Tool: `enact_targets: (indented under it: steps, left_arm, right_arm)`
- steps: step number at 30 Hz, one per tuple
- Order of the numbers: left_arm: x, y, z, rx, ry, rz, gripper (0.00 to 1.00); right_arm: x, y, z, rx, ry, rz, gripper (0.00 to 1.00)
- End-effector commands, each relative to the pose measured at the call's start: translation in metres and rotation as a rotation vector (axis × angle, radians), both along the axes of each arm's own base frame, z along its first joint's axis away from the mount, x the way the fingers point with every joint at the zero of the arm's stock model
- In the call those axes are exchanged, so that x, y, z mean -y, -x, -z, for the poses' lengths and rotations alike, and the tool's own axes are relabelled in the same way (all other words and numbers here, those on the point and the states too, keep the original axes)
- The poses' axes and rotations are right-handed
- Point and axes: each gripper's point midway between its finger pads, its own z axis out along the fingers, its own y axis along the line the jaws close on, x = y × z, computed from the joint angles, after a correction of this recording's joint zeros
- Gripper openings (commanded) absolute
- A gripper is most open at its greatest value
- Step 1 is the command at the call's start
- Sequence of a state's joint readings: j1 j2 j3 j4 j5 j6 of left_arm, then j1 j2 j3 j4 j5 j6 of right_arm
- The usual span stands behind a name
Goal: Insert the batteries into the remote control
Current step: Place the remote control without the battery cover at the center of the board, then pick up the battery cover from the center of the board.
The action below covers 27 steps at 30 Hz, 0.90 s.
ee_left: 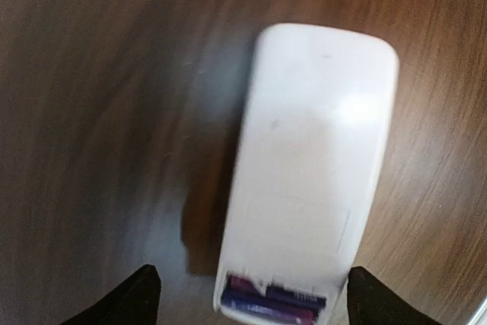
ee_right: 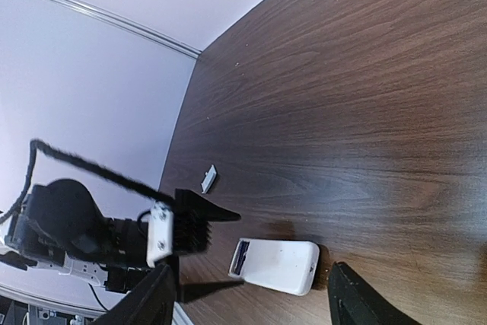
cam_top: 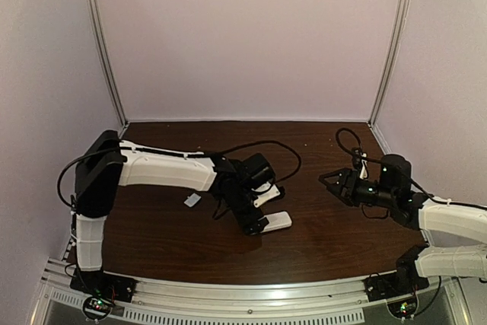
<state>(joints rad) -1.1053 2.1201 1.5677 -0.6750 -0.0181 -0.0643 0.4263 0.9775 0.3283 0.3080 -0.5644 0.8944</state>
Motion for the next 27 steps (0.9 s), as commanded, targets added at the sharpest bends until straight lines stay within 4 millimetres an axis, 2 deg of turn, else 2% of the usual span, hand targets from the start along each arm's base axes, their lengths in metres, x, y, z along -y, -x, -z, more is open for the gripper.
enact_targets:
  steps: [1,4,6,10,17,22,27]
  left_arm:
    - [-0.032,-0.058,-0.074,0.091,0.212,-0.201,0.86]
    - [-0.077,-0.084,-0.078,0.071,0.235,-0.349,0.83]
    - [-0.110,-0.099,-0.071,0.071,0.210,-0.444,0.81]
    - [-0.147,-0.106,-0.055,0.087,0.132,-0.512,0.76]
    - [-0.178,-0.108,-0.027,0.095,-0.012,-0.575,0.56]
    - [-0.187,-0.104,-0.008,0.071,-0.072,-0.579,0.50]
    - [-0.192,-0.101,0.001,0.059,-0.102,-0.579,0.45]
  right_arm:
    - [-0.002,-0.002,-0.017,0.065,0.019,-0.028,0.70]
    - [-0.003,-0.003,-0.022,0.083,0.017,-0.032,0.70]
    - [-0.003,-0.003,-0.026,0.100,0.012,-0.038,0.71]
    - [-0.005,-0.002,-0.032,0.123,0.012,-0.053,0.71]
    - [-0.007,0.000,-0.036,0.140,0.009,-0.072,0.71]
    - [-0.007,0.002,-0.033,0.131,0.011,-0.079,0.71]
    - [-0.008,0.001,-0.032,0.123,0.008,-0.078,0.70]
